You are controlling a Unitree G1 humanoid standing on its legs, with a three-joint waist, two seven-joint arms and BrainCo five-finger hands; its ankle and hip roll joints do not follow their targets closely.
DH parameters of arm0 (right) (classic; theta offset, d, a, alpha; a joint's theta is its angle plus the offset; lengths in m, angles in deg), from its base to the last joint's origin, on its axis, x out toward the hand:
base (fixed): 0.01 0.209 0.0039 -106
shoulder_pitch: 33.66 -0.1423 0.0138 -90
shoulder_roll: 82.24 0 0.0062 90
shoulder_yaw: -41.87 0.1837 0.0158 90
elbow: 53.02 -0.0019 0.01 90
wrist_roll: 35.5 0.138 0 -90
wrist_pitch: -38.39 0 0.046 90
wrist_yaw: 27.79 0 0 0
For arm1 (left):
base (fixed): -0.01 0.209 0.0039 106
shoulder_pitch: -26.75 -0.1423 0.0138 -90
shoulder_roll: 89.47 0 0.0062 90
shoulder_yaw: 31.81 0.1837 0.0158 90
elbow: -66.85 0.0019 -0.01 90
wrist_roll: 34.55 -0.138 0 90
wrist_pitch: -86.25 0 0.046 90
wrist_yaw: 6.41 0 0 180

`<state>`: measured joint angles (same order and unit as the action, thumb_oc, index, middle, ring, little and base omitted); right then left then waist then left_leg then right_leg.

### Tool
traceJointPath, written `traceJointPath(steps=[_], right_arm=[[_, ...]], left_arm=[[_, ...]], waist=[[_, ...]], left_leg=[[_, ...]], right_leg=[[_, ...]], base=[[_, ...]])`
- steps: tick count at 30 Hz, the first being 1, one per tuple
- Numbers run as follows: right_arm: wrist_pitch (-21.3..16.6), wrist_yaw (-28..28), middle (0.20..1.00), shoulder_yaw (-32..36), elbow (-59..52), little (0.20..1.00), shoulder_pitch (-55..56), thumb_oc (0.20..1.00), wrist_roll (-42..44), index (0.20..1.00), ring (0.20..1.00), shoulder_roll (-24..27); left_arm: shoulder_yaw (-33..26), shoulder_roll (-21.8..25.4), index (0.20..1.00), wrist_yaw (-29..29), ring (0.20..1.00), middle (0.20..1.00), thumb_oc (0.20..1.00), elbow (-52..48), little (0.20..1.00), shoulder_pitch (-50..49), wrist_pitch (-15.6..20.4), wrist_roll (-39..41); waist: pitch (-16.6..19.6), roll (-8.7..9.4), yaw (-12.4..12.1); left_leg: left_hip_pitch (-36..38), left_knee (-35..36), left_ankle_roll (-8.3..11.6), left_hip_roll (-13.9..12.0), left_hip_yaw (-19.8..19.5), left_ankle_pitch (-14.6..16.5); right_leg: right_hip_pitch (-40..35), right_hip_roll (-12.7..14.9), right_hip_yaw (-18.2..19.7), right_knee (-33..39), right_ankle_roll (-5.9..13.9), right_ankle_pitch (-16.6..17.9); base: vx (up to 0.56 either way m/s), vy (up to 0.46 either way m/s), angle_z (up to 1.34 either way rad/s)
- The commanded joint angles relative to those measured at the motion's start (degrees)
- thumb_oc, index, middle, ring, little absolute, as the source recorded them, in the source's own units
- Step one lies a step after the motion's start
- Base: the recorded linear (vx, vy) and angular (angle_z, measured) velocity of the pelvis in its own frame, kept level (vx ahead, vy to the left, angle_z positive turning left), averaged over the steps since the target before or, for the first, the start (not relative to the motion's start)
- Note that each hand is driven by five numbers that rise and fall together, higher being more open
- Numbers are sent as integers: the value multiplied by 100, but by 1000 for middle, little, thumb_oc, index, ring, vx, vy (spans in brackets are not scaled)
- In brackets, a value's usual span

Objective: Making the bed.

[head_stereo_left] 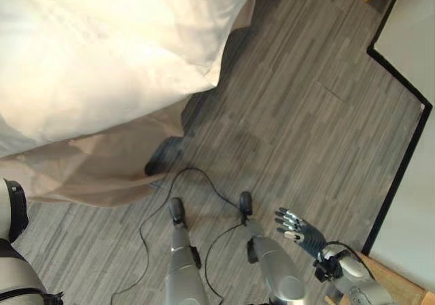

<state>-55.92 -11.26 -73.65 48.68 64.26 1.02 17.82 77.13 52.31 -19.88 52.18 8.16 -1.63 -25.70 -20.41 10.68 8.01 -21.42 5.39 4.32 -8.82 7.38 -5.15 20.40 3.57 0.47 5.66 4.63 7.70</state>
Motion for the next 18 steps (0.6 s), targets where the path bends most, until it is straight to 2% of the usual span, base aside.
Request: traceJointPath(steps=[1,2,5,7,11,13,15,16,17,18], right_arm=[[-43,164,1000,102,133,1000,55,1000,155,1000,1000,86],[0,223,1000,34,156,1000,22,1000,151,1000,1000,170],[16,247,1000,11,184,1000,14,1000,132,1000,1000,198],[59,320,1000,-50,203,1000,31,1000,82,1000,1000,259],[28,330,1000,-11,261,1000,1,1000,-11,1000,1000,292],[-12,328,1000,106,391,1000,8,1000,-237,1000,1000,319],[18,354,1000,198,386,1000,43,1000,-407,1000,1000,405],[22,377,1000,284,413,1000,97,1000,-457,1000,1000,388],[35,388,1000,376,415,1000,198,1000,-567,1000,1000,436],[46,407,1000,471,396,1000,269,1000,-594,1000,1000,412]], left_arm=[[425,108,294,557,294,294,294,517,294,-217,-295,134],[565,106,200,609,200,200,200,433,200,-65,-281,124],[643,113,200,606,200,200,200,376,200,3,-266,110],[800,153,200,525,200,200,200,41,200,54,-132,-12],[473,59,200,494,200,200,200,-264,200,-615,-5,-164],[-299,-189,200,531,200,200,200,-680,200,-1819,78,-97],[-1397,-420,200,687,200,200,200,-830,200,-3196,95,278],[-1619,-495,200,800,200,200,200,-719,200,-3546,103,379],[-2323,-808,200,904,200,200,200,-439,200,-4666,30,292],[-2524,-958,200,914,200,200,200,-349,200,-4995,7,227]], waist=[[111,62,-54],[119,37,-68],[130,20,-84],[204,-97,-160],[287,-248,-275],[353,-398,-468],[423,-514,-544],[480,-525,-588],[602,-587,-618],[676,-596,-645]], left_leg=[[223,-39,-7,209,-279,42],[302,-39,-5,214,-275,64],[317,-39,-10,225,-293,49],[529,-39,-14,265,-332,114],[712,-39,-31,350,-383,132],[980,-39,-64,409,-429,195],[1230,-39,-90,436,-432,261],[1310,-39,-94,444,-428,286],[1508,-39,-94,452,-396,329],[1553,-39,-98,455,-398,340]], right_leg=[[-125,23,17,-66,634,-98],[-194,34,0,-66,625,-125],[-208,45,-11,-66,623,-122],[-424,81,-77,-66,620,-181],[-651,154,-135,-66,588,-242],[-938,219,-202,-120,550,-374],[-1171,250,-227,-169,527,-478],[-1230,264,-233,-185,522,-504],[-1409,295,-252,-212,516,-558],[-1465,302,-256,-209,507,-570]], base=[[-51,35,-9],[-41,17,-7],[-8,-9,-3],[41,-32,-4],[32,8,0],[97,45,7],[82,39,7],[116,43,7],[120,39,5],[116,27,3]])
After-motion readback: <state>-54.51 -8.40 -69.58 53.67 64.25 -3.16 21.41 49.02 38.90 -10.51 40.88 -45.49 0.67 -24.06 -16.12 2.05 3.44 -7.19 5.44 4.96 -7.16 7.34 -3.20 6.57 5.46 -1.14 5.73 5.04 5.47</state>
